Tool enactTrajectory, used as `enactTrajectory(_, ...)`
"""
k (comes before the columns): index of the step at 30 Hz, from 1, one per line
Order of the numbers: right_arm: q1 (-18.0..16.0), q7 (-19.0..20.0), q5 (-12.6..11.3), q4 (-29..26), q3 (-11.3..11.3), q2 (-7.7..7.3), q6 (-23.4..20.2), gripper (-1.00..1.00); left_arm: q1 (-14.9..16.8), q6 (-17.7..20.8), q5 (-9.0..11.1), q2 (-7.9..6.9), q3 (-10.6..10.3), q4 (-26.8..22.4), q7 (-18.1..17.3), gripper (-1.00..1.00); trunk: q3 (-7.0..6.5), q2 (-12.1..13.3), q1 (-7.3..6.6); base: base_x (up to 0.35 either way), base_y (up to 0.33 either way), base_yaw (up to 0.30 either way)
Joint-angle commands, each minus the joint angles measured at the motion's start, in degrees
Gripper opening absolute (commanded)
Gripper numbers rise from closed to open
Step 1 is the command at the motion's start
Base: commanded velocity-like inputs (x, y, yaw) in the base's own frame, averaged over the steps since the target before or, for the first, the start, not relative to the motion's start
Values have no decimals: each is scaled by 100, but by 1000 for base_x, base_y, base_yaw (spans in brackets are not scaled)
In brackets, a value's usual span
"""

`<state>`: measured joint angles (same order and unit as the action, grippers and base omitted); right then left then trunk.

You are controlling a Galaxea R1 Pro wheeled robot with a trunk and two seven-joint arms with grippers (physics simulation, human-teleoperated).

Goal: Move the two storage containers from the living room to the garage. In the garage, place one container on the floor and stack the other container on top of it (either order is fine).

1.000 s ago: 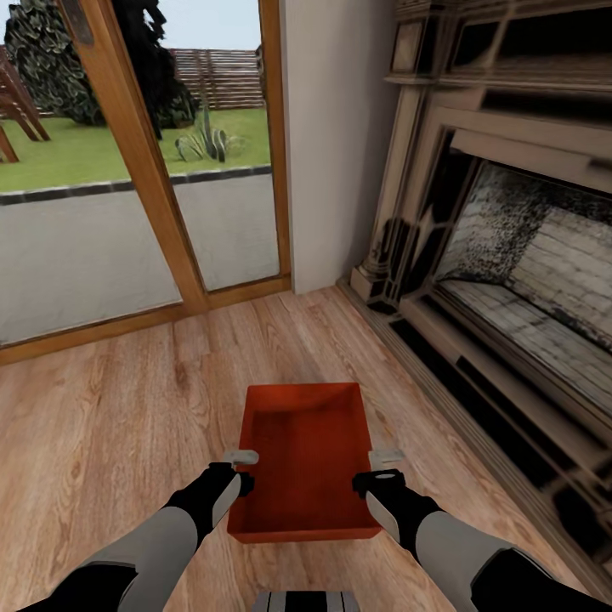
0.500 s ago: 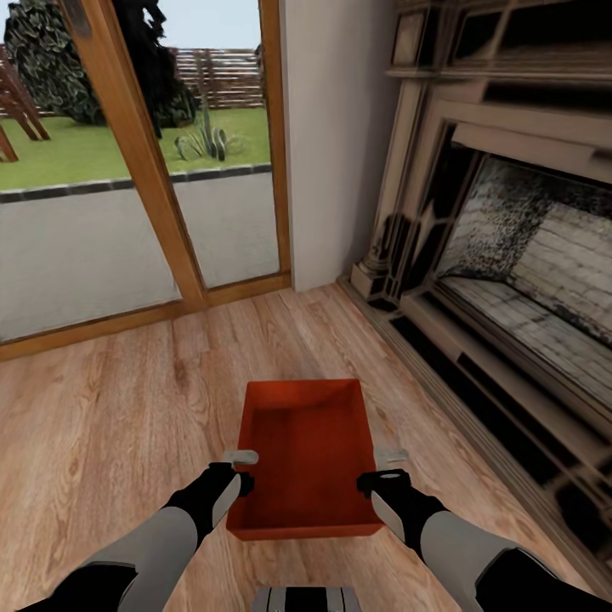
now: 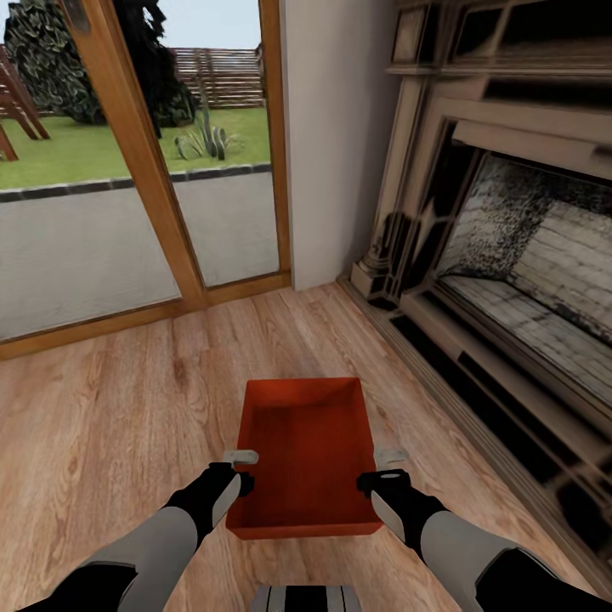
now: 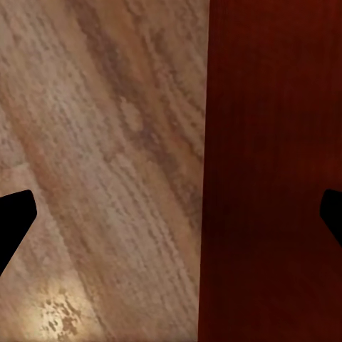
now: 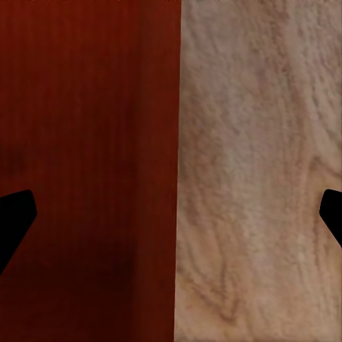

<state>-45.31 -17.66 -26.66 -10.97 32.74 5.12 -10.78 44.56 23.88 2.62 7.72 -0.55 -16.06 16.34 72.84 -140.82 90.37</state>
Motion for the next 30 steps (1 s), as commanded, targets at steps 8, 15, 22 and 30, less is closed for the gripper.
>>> enactTrajectory(8,-1,-35,-33,-11,48,-4,-38,100,0,28,29,1,-7,-11,30,100,94,-202,109,0,0,0)
enactTrajectory(15,-3,-35,-33,-14,48,-11,-38,100,0,23,29,1,-7,-11,28,100,94,-202,109,0,0,0)
enactTrajectory(22,-4,-35,-33,-13,48,-11,-38,100,0,28,29,1,-7,-11,27,100,94,-202,109,0,0,0)
enactTrajectory(30,-2,-35,-33,-11,48,-11,-38,100,0,27,29,1,-7,-11,27,100,178,-246,138,0,0,0)
